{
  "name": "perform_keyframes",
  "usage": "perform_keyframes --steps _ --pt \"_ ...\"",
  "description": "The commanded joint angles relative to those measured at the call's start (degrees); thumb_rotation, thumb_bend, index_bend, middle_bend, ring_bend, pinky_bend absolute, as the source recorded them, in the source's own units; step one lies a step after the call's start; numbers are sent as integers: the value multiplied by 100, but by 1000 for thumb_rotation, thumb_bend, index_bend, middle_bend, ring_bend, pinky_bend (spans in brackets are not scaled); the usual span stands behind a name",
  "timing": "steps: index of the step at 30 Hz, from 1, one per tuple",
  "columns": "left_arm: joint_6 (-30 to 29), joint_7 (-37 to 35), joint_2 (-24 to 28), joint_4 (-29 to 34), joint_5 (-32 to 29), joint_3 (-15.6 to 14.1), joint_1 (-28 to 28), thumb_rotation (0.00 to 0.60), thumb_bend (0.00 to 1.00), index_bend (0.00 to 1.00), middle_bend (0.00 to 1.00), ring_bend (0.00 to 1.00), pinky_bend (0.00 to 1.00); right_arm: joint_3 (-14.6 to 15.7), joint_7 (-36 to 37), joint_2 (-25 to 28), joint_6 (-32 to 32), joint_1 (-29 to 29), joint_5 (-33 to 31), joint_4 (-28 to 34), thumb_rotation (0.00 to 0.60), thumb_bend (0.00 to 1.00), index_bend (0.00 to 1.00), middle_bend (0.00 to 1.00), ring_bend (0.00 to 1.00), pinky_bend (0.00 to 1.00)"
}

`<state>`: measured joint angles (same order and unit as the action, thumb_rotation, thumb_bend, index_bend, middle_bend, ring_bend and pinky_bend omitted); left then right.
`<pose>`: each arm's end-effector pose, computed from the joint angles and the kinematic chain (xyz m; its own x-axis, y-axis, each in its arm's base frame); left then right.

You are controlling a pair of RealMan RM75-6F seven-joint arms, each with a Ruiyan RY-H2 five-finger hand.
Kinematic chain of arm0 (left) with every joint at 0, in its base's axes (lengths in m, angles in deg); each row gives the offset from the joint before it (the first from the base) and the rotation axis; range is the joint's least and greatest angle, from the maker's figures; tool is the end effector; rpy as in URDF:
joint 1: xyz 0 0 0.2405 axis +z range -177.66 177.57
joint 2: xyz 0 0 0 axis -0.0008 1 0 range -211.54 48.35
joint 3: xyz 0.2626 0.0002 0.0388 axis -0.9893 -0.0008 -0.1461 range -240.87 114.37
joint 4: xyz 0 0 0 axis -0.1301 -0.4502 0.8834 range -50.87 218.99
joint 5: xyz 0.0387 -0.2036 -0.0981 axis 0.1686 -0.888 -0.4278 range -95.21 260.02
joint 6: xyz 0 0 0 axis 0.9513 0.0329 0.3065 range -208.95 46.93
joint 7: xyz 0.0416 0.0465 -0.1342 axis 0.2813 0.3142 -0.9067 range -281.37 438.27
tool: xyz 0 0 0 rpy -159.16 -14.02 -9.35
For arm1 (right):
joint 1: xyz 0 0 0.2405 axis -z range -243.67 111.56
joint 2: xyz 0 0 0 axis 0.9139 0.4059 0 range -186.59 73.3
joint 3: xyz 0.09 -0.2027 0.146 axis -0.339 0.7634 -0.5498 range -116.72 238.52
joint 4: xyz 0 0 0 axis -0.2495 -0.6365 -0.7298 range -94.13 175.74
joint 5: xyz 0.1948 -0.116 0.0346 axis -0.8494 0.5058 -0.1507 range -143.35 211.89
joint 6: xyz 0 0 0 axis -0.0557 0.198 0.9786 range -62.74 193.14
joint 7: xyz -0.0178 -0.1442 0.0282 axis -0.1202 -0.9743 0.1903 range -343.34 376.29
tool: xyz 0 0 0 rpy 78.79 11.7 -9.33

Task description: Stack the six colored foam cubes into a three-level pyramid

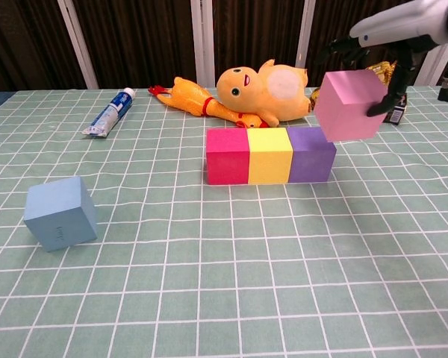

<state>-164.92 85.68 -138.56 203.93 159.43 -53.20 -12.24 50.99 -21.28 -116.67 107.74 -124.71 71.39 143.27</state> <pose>-0.2094 0.2306 0.1664 0.1483 -0.0618 0.9870 0.9859 -0.0686 -0.1524 -0.1063 -0.4038 0.0879 0.7050 -0.2670 0.6570 -0.7014 -0.3993 0.5904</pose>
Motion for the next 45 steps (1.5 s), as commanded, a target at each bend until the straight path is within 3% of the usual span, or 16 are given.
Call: perform_keyframes --steps 1,13,18,30,45 --pt "18 -23 7 -7 -36 14 -9 600 109 0 19 0 19 67 -338 -139 -275 -578 -741 -242 600 274 0 380 291 0" --pt "80 -200 79 -38 -194 88 -34 600 109 0 19 0 18 620 -912 -770 -135 -2041 -3196 -651 600 273 0 380 291 0" --pt "119 -270 107 -52 -239 98 -42 600 109 0 19 0 18 631 -863 -921 -70 -2343 -3923 -785 600 273 0 380 291 0" --pt "126 -331 136 -53 -254 112 -46 600 109 0 19 0 18 712 -877 -1034 -41 -2607 -4180 -975 600 274 0 380 291 0" --pt "92 -323 141 -43 -229 106 -39 600 109 0 19 0 19 850 -731 -1104 -130 -2644 -4015 -1141 600 273 0 380 291 0"
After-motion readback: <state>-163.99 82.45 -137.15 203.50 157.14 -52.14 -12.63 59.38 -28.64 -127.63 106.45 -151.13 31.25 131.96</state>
